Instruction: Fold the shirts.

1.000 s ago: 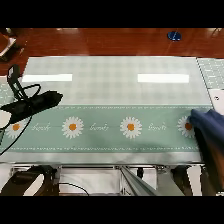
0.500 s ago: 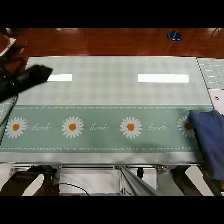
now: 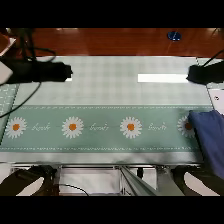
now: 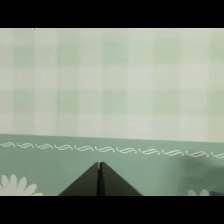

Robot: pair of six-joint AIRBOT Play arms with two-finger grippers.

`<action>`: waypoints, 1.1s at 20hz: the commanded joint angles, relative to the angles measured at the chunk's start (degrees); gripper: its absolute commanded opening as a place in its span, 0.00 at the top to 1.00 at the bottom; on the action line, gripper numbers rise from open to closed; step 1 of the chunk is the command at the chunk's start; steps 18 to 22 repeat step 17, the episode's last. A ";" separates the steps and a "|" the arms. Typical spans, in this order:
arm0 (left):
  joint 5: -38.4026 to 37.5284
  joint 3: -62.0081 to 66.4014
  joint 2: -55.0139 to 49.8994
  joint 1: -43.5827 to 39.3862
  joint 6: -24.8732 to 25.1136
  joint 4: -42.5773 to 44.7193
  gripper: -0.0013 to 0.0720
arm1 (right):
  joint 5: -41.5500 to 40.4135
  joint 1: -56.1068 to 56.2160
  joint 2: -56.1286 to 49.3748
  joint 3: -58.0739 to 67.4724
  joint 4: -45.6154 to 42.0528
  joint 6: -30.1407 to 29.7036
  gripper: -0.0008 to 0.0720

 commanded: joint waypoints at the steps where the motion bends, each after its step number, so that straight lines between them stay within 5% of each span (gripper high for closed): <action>1: -0.85 -5.09 -2.01 -1.07 -4.90 6.99 0.95 | -4.87 4.74 -2.89 -6.10 -5.18 2.23 0.96; 22: -2.23 -5.11 -1.99 -1.16 -4.04 7.06 0.95 | -2.73 4.59 -2.45 -6.10 -4.83 1.20 0.96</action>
